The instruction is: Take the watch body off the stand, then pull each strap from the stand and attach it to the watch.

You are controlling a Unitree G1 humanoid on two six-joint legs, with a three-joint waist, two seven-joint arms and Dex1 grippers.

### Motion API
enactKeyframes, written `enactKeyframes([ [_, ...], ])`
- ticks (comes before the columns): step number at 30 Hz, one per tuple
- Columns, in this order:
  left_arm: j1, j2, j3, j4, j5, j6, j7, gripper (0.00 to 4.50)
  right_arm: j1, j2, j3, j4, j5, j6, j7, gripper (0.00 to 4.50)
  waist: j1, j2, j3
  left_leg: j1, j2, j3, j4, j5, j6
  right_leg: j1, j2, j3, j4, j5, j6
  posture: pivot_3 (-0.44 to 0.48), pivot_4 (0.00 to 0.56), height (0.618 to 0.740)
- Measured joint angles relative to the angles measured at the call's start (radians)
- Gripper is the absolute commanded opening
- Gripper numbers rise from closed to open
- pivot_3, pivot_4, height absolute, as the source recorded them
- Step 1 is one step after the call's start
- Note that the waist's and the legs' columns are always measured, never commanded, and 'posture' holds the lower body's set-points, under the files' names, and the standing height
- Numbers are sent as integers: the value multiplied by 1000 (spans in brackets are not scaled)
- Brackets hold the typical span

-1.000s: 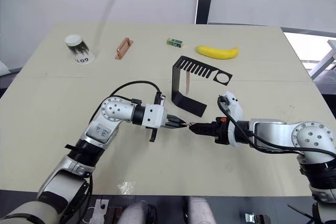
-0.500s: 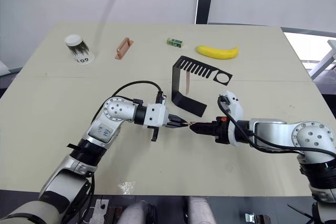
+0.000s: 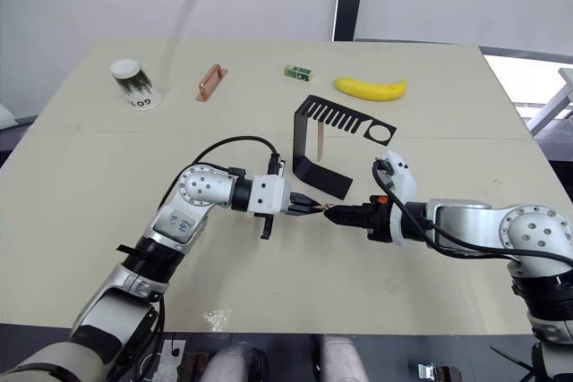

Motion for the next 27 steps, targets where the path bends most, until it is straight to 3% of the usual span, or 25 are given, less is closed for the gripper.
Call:
enactKeyframes([
  [27,-12,-17,6,35,4,-1,9,0,-26,2,7,-6,-7,2,-18,1608,0,0,0,0,0,0,0,0,0,0,0,0,0,0,0,0,150,740],
])
